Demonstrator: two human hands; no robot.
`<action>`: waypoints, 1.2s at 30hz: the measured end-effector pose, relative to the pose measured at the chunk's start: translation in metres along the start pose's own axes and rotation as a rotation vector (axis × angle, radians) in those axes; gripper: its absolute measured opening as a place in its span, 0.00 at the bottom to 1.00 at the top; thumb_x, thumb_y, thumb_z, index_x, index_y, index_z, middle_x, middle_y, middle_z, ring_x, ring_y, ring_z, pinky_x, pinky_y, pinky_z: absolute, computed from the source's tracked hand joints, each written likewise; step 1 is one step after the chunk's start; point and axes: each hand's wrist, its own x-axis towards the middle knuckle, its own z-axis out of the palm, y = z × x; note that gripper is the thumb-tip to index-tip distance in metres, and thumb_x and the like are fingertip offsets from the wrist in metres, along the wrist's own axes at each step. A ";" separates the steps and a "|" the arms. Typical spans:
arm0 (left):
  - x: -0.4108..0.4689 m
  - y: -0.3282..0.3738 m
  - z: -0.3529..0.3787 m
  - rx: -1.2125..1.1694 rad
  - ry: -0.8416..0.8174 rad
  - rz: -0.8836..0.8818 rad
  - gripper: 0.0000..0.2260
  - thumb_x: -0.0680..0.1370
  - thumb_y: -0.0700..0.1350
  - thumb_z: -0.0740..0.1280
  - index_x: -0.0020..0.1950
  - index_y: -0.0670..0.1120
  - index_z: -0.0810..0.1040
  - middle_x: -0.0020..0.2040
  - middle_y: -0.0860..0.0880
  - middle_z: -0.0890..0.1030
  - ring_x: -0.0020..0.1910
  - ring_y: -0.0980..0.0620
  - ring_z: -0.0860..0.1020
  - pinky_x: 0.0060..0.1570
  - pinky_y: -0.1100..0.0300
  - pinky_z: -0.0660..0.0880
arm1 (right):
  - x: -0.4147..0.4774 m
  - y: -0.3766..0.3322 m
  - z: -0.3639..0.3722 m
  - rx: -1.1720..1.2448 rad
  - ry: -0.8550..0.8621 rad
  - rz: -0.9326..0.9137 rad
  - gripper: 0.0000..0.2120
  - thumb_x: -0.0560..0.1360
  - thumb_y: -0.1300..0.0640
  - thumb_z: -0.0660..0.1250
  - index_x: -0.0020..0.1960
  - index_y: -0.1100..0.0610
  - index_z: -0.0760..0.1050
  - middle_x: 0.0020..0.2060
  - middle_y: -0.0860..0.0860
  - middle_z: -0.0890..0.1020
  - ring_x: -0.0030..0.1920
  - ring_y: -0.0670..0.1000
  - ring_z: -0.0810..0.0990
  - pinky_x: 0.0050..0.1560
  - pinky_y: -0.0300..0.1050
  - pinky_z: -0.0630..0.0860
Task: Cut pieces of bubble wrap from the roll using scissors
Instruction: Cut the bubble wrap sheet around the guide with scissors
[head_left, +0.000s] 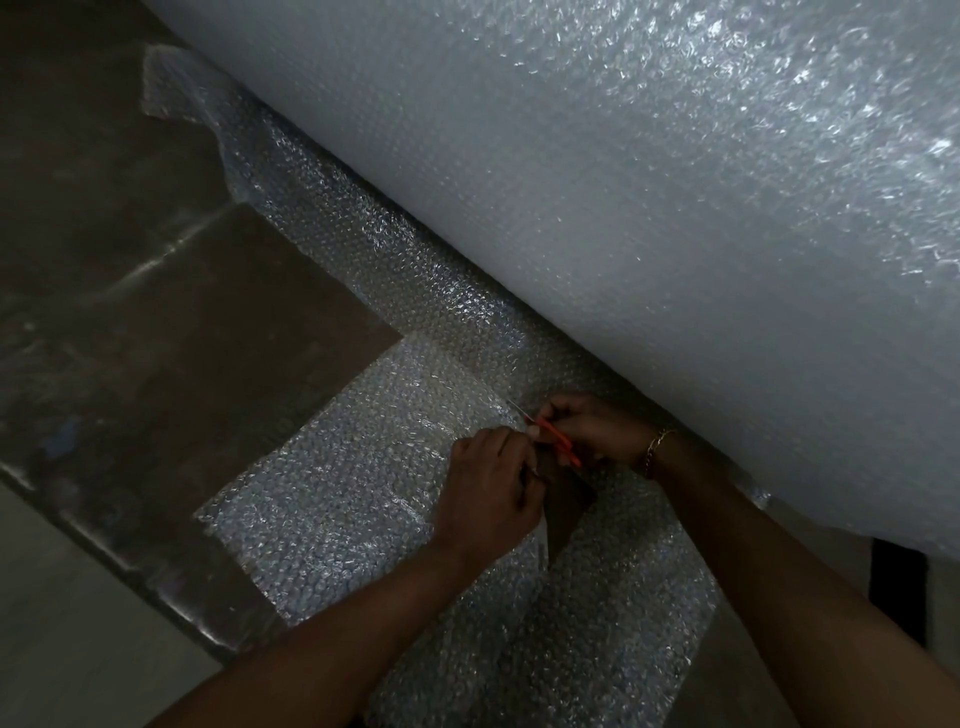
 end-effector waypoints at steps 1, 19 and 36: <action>0.000 0.000 0.000 0.003 -0.003 -0.001 0.05 0.73 0.48 0.64 0.47 0.49 0.75 0.45 0.52 0.76 0.48 0.50 0.74 0.48 0.49 0.72 | -0.001 0.001 -0.001 0.017 -0.003 -0.006 0.06 0.77 0.60 0.71 0.44 0.57 0.75 0.28 0.51 0.76 0.26 0.45 0.74 0.25 0.34 0.65; 0.001 0.000 0.000 0.017 -0.021 -0.006 0.06 0.73 0.48 0.64 0.47 0.48 0.75 0.45 0.52 0.76 0.48 0.49 0.75 0.48 0.47 0.72 | 0.017 -0.003 -0.001 -0.008 -0.005 0.002 0.10 0.75 0.55 0.74 0.45 0.59 0.74 0.28 0.56 0.76 0.26 0.49 0.74 0.26 0.37 0.65; 0.001 0.001 -0.001 0.010 -0.011 -0.008 0.05 0.73 0.48 0.62 0.45 0.49 0.74 0.44 0.52 0.76 0.48 0.49 0.74 0.48 0.47 0.72 | 0.025 -0.007 0.001 -0.033 -0.006 0.017 0.09 0.75 0.55 0.73 0.48 0.60 0.76 0.25 0.51 0.76 0.22 0.45 0.72 0.23 0.35 0.65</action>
